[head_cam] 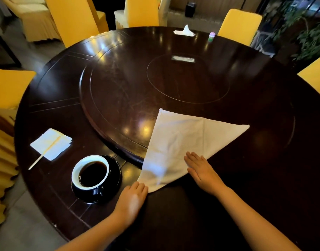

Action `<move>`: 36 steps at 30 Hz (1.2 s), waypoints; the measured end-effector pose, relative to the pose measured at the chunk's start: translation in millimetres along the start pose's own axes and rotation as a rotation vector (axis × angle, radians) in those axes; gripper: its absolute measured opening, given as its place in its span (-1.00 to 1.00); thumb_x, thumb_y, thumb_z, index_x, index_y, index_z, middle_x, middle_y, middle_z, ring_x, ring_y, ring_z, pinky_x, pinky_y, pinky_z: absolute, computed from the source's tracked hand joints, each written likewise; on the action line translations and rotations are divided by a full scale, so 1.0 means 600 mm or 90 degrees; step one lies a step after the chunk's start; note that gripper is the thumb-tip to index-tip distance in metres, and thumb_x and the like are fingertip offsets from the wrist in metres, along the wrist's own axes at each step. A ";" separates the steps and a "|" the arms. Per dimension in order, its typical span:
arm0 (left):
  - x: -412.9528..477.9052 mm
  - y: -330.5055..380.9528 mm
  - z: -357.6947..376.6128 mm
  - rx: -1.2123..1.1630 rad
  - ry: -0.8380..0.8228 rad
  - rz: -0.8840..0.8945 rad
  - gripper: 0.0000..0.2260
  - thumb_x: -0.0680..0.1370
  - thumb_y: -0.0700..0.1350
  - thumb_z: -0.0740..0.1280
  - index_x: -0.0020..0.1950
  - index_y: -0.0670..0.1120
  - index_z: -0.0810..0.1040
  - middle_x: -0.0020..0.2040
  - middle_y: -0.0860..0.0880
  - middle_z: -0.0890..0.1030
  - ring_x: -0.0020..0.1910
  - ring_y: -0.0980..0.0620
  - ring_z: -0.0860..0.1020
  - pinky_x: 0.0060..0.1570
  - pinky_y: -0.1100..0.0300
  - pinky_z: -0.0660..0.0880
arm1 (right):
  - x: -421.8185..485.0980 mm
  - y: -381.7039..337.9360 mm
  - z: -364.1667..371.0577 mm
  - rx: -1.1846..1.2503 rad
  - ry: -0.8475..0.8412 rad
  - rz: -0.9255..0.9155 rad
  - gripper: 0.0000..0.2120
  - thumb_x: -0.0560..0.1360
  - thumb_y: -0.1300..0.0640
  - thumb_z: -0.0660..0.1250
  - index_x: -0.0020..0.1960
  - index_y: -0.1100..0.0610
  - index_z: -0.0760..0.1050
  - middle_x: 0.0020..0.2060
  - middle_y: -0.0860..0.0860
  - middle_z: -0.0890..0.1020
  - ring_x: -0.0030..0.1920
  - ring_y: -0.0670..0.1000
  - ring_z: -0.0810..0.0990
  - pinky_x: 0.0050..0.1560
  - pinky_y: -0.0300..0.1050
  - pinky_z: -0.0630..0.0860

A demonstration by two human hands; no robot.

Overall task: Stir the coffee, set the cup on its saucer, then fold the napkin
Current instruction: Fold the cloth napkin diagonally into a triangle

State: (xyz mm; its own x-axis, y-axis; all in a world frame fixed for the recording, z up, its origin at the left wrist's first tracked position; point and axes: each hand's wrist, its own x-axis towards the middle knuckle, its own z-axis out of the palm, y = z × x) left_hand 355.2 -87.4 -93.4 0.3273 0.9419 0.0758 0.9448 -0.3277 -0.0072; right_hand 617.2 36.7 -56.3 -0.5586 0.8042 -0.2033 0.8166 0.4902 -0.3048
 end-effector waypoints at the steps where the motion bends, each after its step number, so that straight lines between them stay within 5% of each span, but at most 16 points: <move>1: 0.003 -0.004 -0.009 -0.016 -0.018 -0.016 -0.71 0.05 -0.14 0.52 -0.32 -0.03 0.50 -0.39 0.02 0.56 -0.38 0.00 0.53 -0.55 0.24 0.38 | 0.001 -0.001 -0.003 0.002 -0.003 -0.001 -0.16 0.40 -0.40 -0.41 0.51 0.03 -0.01 0.45 -0.15 -0.10 0.44 -0.18 -0.21 0.47 -0.12 -0.22; 5: 0.024 -0.022 -0.073 -0.143 0.064 -0.023 -0.87 0.23 -0.10 0.35 -0.25 0.01 0.56 -0.37 0.05 0.59 -0.39 0.00 0.58 -0.57 0.27 0.40 | -0.007 -0.007 -0.015 0.010 -0.024 -0.012 -0.44 0.58 -0.11 0.01 0.52 0.00 -0.04 0.43 -0.18 -0.15 0.43 -0.19 -0.23 0.44 -0.15 -0.28; 8: 0.060 -0.039 -0.138 -0.314 0.134 -0.100 -0.70 0.36 -0.09 0.16 -0.03 -0.01 0.63 -0.17 0.00 0.68 -0.20 -0.02 0.62 -0.26 0.25 0.50 | -0.010 -0.010 -0.026 0.118 -0.025 -0.002 -0.43 0.52 0.09 0.14 0.50 0.03 0.09 0.41 -0.21 -0.01 0.43 -0.20 -0.14 0.44 -0.14 -0.25; 12: 0.139 -0.087 -0.221 -0.579 0.145 -0.238 -0.86 0.43 -0.09 0.31 -0.06 -0.01 0.61 -0.18 -0.13 0.65 -0.26 -0.08 0.57 -0.19 0.13 0.47 | -0.007 -0.012 -0.030 0.158 0.053 0.018 -0.52 0.42 0.05 0.17 0.31 0.14 0.43 0.37 -0.08 0.32 0.41 -0.07 0.21 0.43 -0.06 0.13; 15: 0.211 -0.113 -0.249 -0.715 0.143 -0.311 -0.87 0.48 -0.19 0.37 -0.19 0.05 0.56 -0.42 0.04 0.55 -0.44 0.04 0.48 -0.36 0.21 0.48 | 0.010 -0.020 -0.036 0.130 0.114 0.076 -0.77 0.41 0.04 0.15 -0.11 0.15 0.50 -0.06 0.06 0.61 0.05 0.15 0.55 -0.02 0.06 0.48; 17: 0.258 -0.123 -0.251 -0.753 0.123 -0.334 -0.93 0.49 -0.19 0.36 -0.15 -0.02 0.59 -0.46 0.12 0.54 -0.44 0.12 0.48 -0.39 0.28 0.44 | 0.024 -0.019 -0.039 0.106 0.135 0.112 -0.82 0.44 0.06 0.20 -0.20 0.14 0.49 -0.17 0.05 0.58 -0.05 0.16 0.53 -0.19 -0.02 0.39; 19: 0.307 -0.132 -0.240 -0.800 0.109 -0.359 -0.95 0.49 -0.19 0.37 -0.08 -0.13 0.61 -0.26 -0.04 0.61 -0.28 0.03 0.53 -0.29 0.18 0.49 | 0.031 -0.016 -0.042 0.088 0.165 0.167 -0.80 0.50 0.06 0.25 -0.19 0.16 0.53 -0.12 0.08 0.57 -0.01 0.15 0.48 -0.19 -0.09 0.25; 26: 0.441 -0.157 -0.156 -0.738 0.039 -0.450 -0.88 0.45 -0.11 0.39 -0.14 -0.16 0.56 -0.22 -0.13 0.52 -0.20 -0.05 0.49 -0.27 0.14 0.43 | 0.049 0.001 -0.050 0.172 0.141 0.326 -0.74 0.48 -0.09 0.28 -0.23 0.08 0.53 -0.19 -0.04 0.51 0.03 0.06 0.47 -0.07 -0.08 0.22; 31: 0.492 -0.162 -0.109 -0.608 -0.048 -0.453 -0.70 0.48 -0.09 0.36 0.16 -0.19 0.54 0.01 -0.08 0.56 0.06 -0.09 0.55 -0.08 0.15 0.44 | 0.065 -0.001 -0.060 0.135 0.109 0.375 -0.72 0.46 -0.11 0.28 -0.32 0.06 0.48 -0.24 -0.04 0.52 0.00 0.07 0.49 -0.10 -0.08 0.20; 36: 0.508 -0.176 -0.072 -0.472 -0.046 -0.356 -0.82 0.44 -0.14 0.39 0.01 -0.14 0.62 0.07 -0.13 0.61 0.06 -0.13 0.55 -0.06 0.08 0.48 | 0.071 -0.003 -0.065 0.093 0.077 0.411 -0.71 0.46 -0.16 0.26 -0.27 0.04 0.50 -0.18 -0.03 0.52 0.02 0.05 0.45 -0.08 -0.07 0.20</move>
State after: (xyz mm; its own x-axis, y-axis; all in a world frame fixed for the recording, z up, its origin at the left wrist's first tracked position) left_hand 354.2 231.0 -26.6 -0.1477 0.9713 -0.1865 0.7210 0.2348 0.6520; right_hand 597.5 83.0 -27.9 0.0628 0.9567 -0.2842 0.9487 -0.1457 -0.2807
